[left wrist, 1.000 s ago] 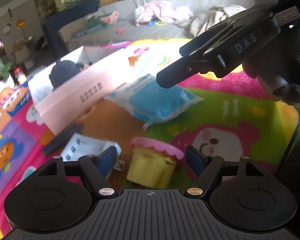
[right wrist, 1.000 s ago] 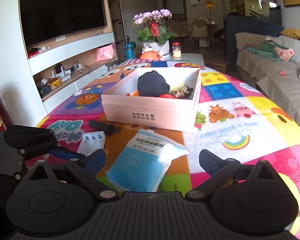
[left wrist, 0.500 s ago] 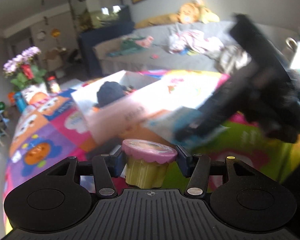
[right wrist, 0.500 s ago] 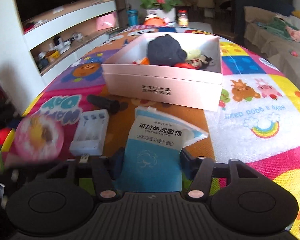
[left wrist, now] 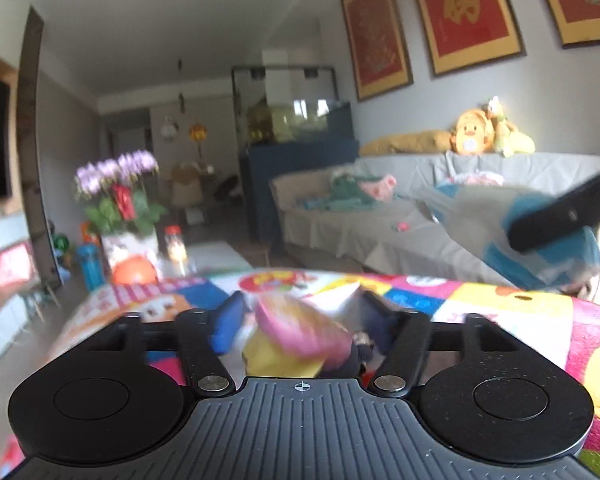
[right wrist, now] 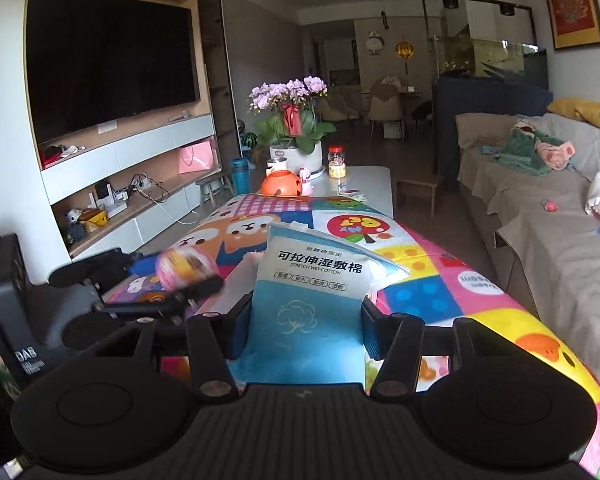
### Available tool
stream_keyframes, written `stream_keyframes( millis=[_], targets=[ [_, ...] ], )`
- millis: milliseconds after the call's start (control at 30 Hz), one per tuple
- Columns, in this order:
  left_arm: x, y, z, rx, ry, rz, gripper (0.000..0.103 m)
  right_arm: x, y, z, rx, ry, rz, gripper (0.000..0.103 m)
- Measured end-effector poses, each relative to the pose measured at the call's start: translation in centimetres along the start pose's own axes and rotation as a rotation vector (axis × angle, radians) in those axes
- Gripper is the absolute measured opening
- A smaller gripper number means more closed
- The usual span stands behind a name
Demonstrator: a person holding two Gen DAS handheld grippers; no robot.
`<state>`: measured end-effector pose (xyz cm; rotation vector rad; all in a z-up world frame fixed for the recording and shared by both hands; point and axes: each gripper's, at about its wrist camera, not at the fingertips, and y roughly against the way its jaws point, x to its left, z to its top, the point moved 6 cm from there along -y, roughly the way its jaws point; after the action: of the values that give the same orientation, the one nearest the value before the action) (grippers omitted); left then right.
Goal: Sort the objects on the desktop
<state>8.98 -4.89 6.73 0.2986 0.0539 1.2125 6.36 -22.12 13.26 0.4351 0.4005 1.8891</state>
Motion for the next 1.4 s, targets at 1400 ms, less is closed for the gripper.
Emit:
stream_keyframes(
  millis=[1400],
  targets=[
    [10.1,6.1,-11.4,0.202,0.436,0.208,0.103,5.2,-9.3,-5.4,0.108,0.147,0.055,0.074]
  ],
)
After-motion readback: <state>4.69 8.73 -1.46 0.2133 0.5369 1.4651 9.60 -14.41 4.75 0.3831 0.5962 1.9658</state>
